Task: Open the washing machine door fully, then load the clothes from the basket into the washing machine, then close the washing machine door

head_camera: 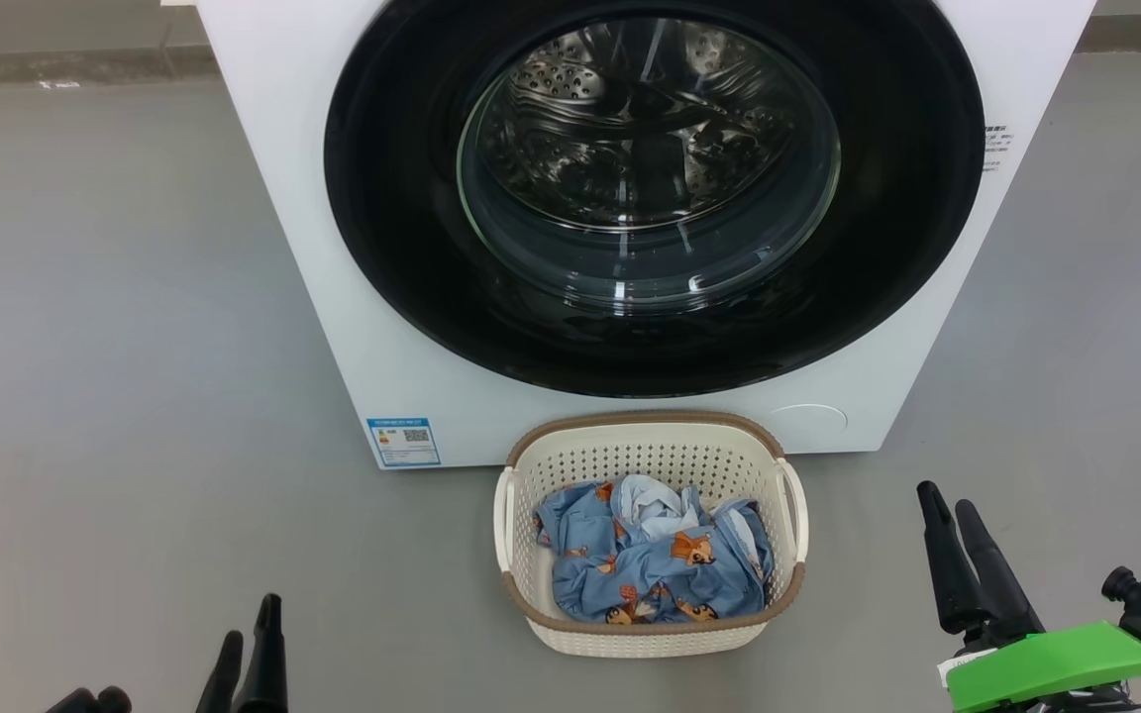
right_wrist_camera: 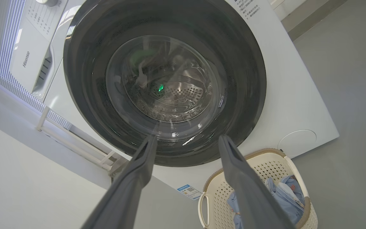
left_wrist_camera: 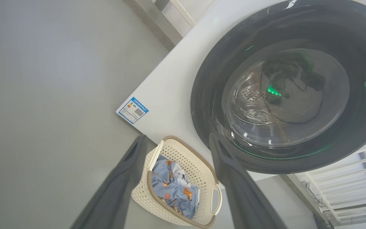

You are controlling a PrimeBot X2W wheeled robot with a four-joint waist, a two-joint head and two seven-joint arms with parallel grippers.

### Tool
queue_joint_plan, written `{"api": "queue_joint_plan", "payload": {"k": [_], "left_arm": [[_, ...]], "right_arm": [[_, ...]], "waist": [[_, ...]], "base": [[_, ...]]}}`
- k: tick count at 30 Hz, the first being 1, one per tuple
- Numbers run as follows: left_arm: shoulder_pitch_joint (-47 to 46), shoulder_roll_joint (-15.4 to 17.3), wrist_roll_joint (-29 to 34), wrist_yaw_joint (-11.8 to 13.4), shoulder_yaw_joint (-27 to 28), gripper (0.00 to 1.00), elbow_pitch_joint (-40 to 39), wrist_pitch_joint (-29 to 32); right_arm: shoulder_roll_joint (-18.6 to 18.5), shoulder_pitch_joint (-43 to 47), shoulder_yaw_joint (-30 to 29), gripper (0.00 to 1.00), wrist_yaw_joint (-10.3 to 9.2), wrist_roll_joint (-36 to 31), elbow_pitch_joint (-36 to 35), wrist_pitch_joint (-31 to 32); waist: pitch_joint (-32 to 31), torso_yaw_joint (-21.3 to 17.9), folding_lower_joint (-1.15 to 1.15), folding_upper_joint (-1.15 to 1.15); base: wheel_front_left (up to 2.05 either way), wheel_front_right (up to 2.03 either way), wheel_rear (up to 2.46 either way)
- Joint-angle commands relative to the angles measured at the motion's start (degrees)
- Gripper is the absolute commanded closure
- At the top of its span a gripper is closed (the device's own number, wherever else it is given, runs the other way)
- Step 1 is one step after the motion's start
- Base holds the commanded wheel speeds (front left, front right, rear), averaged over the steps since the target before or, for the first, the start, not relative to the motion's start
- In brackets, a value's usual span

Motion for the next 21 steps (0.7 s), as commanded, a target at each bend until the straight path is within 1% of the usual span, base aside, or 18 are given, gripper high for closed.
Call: {"api": "queue_joint_plan", "payload": {"k": [1,2,21], "left_arm": [[-0.68,1.11,2.77,-0.36,1.05,0.0,-1.84,-0.88],[-0.68,1.11,2.77,-0.36,1.05,0.0,-1.84,-0.88],[1.08,1.38,22.01,-0.21,1.6,0.0,-3.03,-4.08]], "right_arm": [[-1.06,-0.73,1.25,0.0,-0.04,-2.41,-2.21,-0.86],[-1.06,-0.73,1.25,0.0,-0.04,-2.41,-2.21,-0.86],[-2.7,0.32,1.49,0.0,-0.05,-16.16,-2.2,-4.03]], "waist": [[-0.01,-0.03,0.0,0.0],[-0.01,-0.03,0.0,0.0],[0.16,-0.19,0.0,0.0]], "base": [[0.0,0.0,0.0],[0.0,0.0,0.0],[0.0,0.0,0.0]]}}
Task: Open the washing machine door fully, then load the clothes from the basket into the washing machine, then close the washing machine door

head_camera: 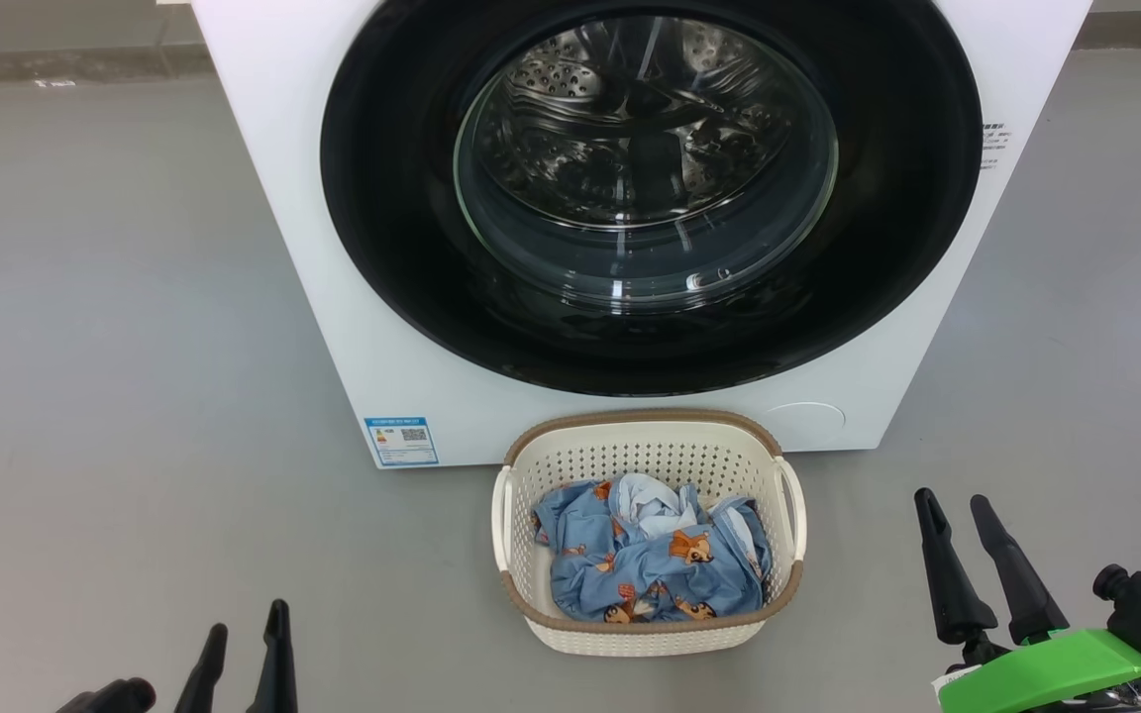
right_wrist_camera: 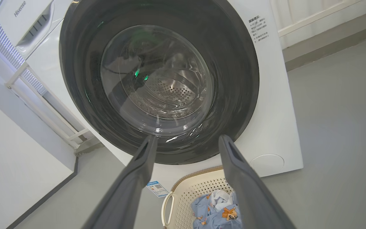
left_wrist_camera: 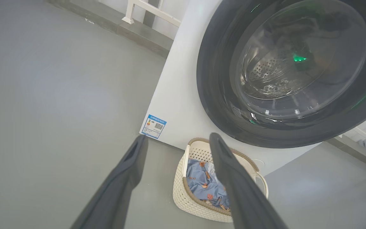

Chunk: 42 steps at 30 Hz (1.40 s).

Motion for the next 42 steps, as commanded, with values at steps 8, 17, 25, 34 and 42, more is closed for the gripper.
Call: {"api": "queue_joint_plan", "payload": {"k": [8,17,25,34,42], "left_arm": [[0.18,1.21,7.2,-0.23,2.05,0.0,-1.76,-2.13],[0.64,1.34,12.78,0.08,2.37,0.0,-1.73,-3.65],[1.23,1.45,18.36,0.38,2.47,0.0,-2.03,-5.01],[1.6,1.56,23.78,0.59,2.4,0.0,-2.49,-6.32],[1.56,1.56,23.63,0.72,2.45,0.0,-2.31,-6.32]], "right_arm": [[-1.44,0.35,0.78,0.0,-0.05,-5.96,-1.32,-1.87],[-2.07,1.09,0.88,0.0,-0.06,-11.45,0.29,-3.38],[-2.73,1.16,0.83,0.0,-0.06,-16.8,0.64,-4.72],[-3.1,1.39,0.7,0.0,-0.06,-21.92,0.12,-6.03],[-3.1,1.3,0.46,0.0,-0.06,-21.79,0.26,-6.03]], "waist": [[0.2,0.02,0.0,0.0],[0.49,0.17,0.0,0.0],[0.58,0.03,0.0,0.0],[0.81,0.02,0.0,0.0],[0.99,0.02,0.0,0.0]], "base": [[0.0,0.0,0.0],[0.0,0.0,0.0],[0.0,0.0,0.0],[0.0,0.0,0.0],[0.0,0.0,0.0]]}}
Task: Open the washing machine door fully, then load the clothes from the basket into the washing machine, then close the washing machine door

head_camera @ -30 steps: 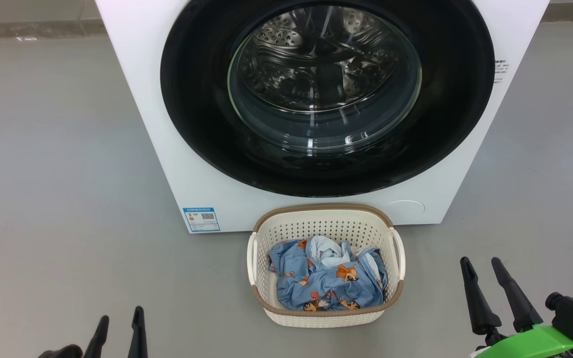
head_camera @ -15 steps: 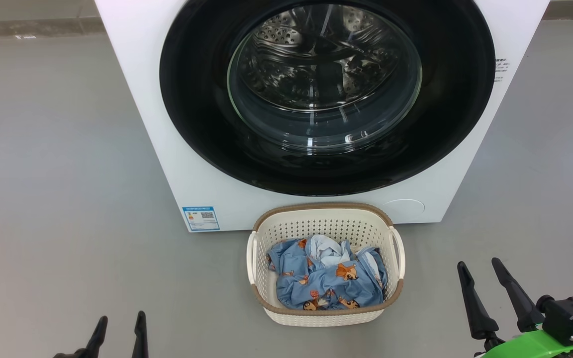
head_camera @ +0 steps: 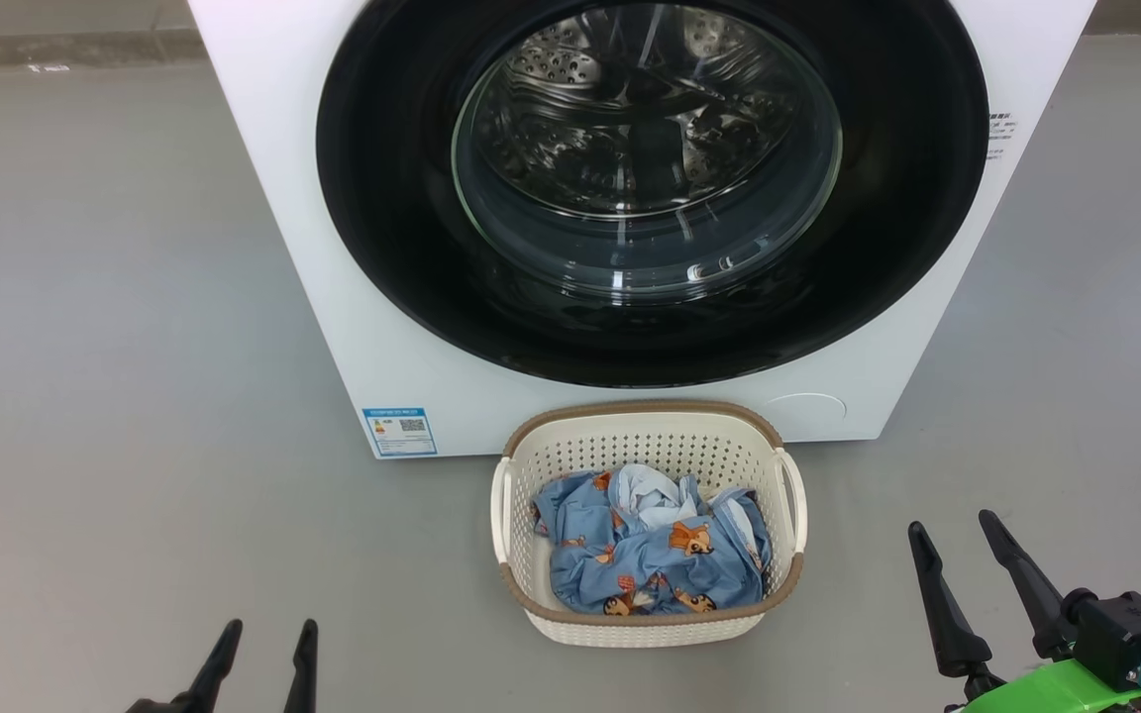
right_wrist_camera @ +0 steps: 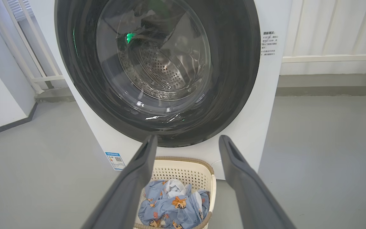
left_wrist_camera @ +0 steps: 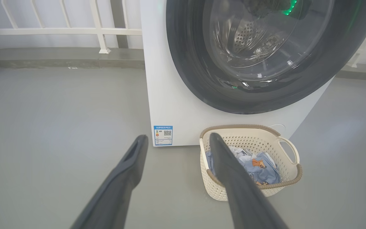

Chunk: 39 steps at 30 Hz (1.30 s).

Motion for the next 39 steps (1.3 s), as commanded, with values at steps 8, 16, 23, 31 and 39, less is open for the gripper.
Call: {"api": "queue_joint_plan", "payload": {"k": [8,16,23,31,39], "left_arm": [[-0.88,0.68,0.1,0.13,1.77,0.0,-1.22,-0.78],[-1.01,0.68,-0.18,0.08,1.97,0.0,-0.73,-0.78],[-0.96,0.68,-1.07,0.1,2.17,0.0,-0.26,-0.78],[-1.26,0.68,-1.44,-0.06,2.39,0.0,0.09,-0.78],[-1.59,0.68,-1.78,-0.13,2.66,0.0,-0.27,-0.78]], "right_arm": [[-1.07,-0.33,0.9,0.0,-0.06,-0.15,-1.39,-0.69],[-1.12,-0.34,0.7,0.0,-0.06,-0.25,-1.38,-0.69],[-1.13,-0.24,1.07,0.0,-0.06,-0.13,-1.37,-0.69],[-1.12,-0.24,1.32,0.0,-0.06,0.1,-1.37,-0.69],[-1.02,-0.37,1.26,0.0,-0.06,0.14,-1.33,-0.69]], "waist": [[0.18,-0.08,0.0,0.0],[0.08,-0.03,0.0,0.0],[-0.02,0.08,0.0,0.0],[0.13,-0.02,0.0,0.0],[0.37,-0.28,0.0,0.0]], "base": [[0.0,0.0,0.0],[0.0,0.0,0.0],[0.0,0.0,0.0],[0.23,0.23,-0.46],[0.83,0.83,-1.66]]}}
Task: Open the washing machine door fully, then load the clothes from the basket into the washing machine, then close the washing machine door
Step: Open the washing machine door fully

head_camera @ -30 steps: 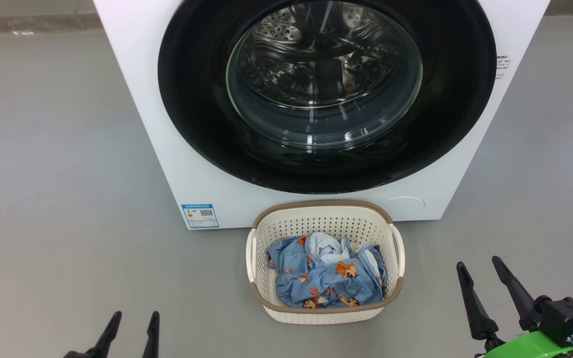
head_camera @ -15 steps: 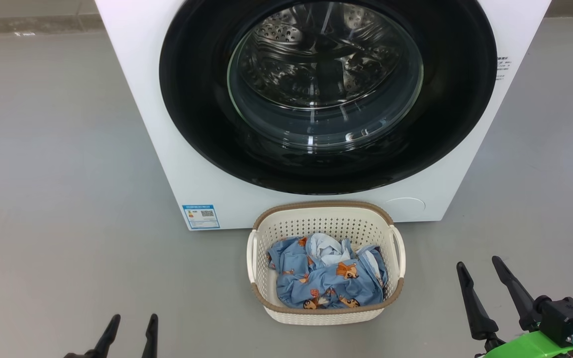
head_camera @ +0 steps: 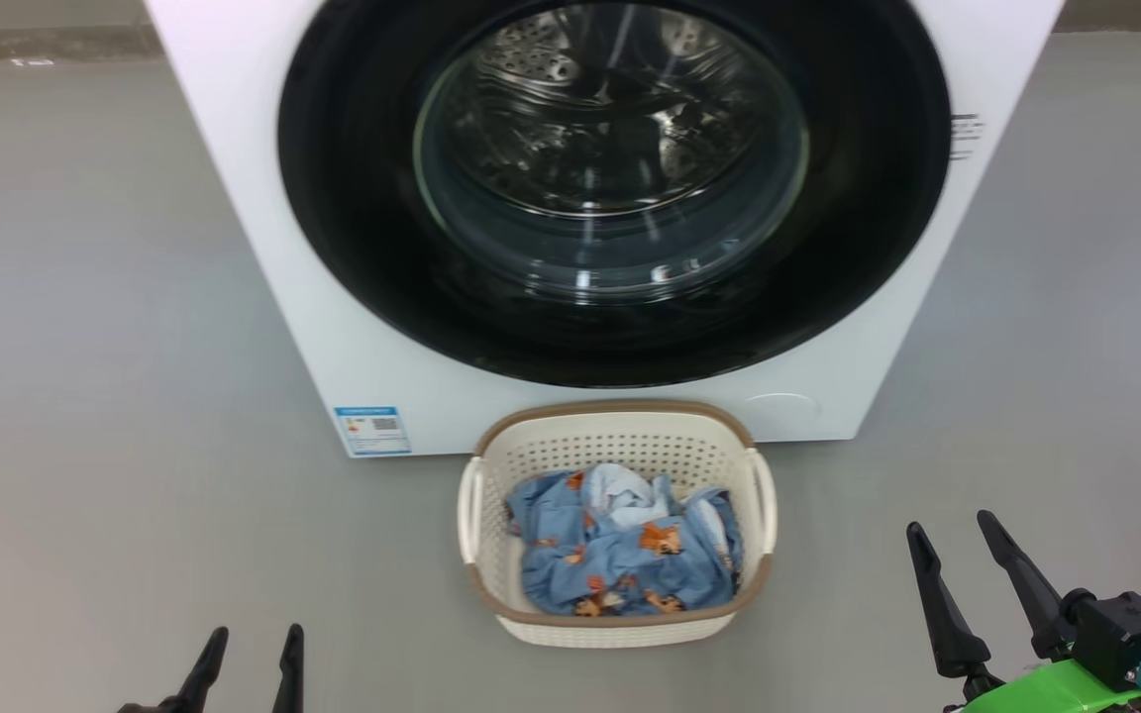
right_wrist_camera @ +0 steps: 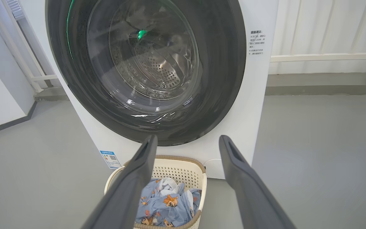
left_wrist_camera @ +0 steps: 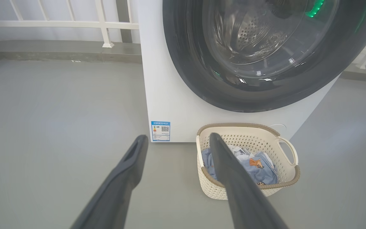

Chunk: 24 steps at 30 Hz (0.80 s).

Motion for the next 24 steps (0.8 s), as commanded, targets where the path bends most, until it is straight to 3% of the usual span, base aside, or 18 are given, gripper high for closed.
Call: {"api": "queue_joint_plan", "payload": {"k": [1,15,24], "left_arm": [[-1.55,0.5,-0.72,-0.1,1.97,0.0,-1.38,-0.78],[-2.02,0.5,-1.18,0.09,2.33,0.0,-2.97,-0.78],[-1.96,0.5,-1.53,0.43,2.36,0.0,-2.52,-0.78]], "right_arm": [[-1.03,-0.37,1.16,0.0,-0.06,0.11,-1.38,-0.69],[-0.86,-0.63,0.88,0.0,-0.06,0.23,-1.41,-0.69],[-0.77,-0.68,0.89,0.0,-0.06,0.33,-1.26,-0.69]], "waist": [[0.0,-0.02,0.0,0.0],[0.49,-0.13,0.0,0.0],[0.36,-0.2,0.0,0.0]], "base": [[1.19,1.19,-2.37],[1.21,1.21,-2.42],[0.67,0.67,-1.35]]}}
